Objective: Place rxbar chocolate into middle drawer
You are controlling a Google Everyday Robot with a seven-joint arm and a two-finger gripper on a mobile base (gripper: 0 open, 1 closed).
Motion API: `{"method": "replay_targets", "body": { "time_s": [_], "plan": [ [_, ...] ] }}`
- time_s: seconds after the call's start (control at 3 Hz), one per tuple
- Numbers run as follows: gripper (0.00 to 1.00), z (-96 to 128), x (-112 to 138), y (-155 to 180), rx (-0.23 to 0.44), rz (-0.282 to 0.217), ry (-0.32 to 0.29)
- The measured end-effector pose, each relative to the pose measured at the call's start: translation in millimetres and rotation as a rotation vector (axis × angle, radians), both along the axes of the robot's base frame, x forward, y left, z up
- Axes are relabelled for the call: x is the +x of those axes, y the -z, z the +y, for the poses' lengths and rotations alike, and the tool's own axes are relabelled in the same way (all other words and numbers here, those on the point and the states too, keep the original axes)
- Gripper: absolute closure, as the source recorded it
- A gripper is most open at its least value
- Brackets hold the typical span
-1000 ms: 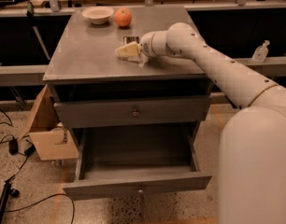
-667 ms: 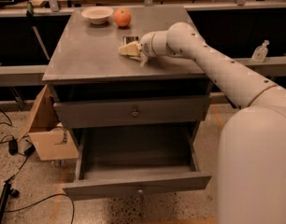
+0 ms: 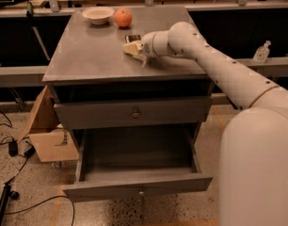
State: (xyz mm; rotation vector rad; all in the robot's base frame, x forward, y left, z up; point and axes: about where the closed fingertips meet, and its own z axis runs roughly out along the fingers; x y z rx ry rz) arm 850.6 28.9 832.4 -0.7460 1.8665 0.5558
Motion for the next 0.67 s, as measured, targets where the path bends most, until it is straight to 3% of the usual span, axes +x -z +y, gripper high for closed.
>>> {"method": "replay_targets", "body": {
  "time_s": [0.33, 0.67],
  "plan": [
    [1.0, 0.0, 0.0, -2.0, 0.0, 0.0, 0.0],
    [1.0, 0.0, 0.0, -2.1, 0.0, 0.0, 0.0]
  ]
}}
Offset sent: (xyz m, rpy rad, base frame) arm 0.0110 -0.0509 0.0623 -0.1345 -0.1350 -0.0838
